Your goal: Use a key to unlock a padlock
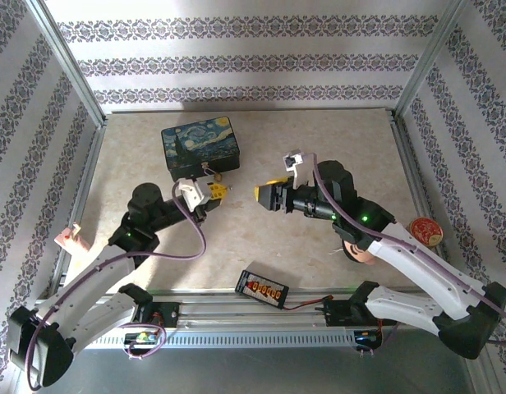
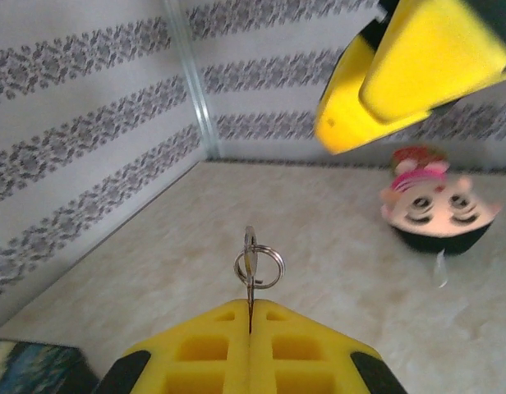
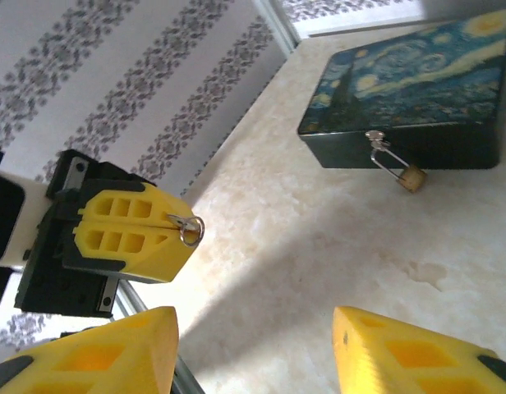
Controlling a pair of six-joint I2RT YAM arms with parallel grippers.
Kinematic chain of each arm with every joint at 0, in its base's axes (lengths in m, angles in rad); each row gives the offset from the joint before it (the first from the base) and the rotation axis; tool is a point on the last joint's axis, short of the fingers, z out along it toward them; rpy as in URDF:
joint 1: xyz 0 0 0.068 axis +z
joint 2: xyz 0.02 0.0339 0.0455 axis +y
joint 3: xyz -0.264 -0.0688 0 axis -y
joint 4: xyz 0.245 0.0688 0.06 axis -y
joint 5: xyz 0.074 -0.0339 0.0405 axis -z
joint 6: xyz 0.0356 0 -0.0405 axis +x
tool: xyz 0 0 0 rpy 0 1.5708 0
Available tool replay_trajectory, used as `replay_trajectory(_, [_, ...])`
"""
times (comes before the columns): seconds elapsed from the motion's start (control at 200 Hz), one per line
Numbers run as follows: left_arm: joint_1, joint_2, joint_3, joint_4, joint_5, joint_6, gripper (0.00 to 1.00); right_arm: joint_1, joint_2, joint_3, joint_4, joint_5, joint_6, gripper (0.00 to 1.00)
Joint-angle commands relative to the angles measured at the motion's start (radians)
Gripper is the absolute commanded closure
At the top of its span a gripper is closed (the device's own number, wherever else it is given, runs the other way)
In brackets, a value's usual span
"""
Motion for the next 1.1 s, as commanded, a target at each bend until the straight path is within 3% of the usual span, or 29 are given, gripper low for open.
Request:
replay_trajectory(0.0, [-0.029,0.043,0.101,-0.183,-0.112,0.188,1.00,-0.025,0.025,0.024,-0.033,0.031,0.092,0.48])
replay_trajectory(0.12, [-0.063,0.067,0.113,-0.215,-0.125,0.383,1.00,-0.050,0.045,0.011,-0.022,0.020,0.134,0.48])
replay_trajectory(0.27, [-0.096,0.068,0.019,-0.051,-0.136,0.679,1.00,-0.084,0.053,-0.016,0.028,-0.023,0.191,0.45])
replay_trajectory(0.525, [-0.126,0.127,0.005,0.087,-0.221,0.938,1.00,-0.131,0.059,-0.072,0.156,-0.177,0.276,0.36])
replay_trajectory(0.59, [-0.145,0.139,-0.015,0.154,-0.259,0.985,1.00,-0.130,0.068,-0.074,0.177,-0.222,0.280,0.37])
replay_trajectory(0.665, [-0.165,0.151,-0.032,0.225,-0.292,1.028,1.00,-0.126,0.075,-0.078,0.181,-0.239,0.286,0.48])
replay_trajectory(0.81, [-0.199,0.169,-0.054,0.321,-0.324,1.067,1.00,-0.116,0.096,-0.090,0.209,-0.253,0.312,0.56])
replay_trajectory(1.094, [-0.214,0.161,-0.059,0.345,-0.318,1.038,1.00,-0.092,0.133,-0.090,0.244,-0.265,0.321,0.59])
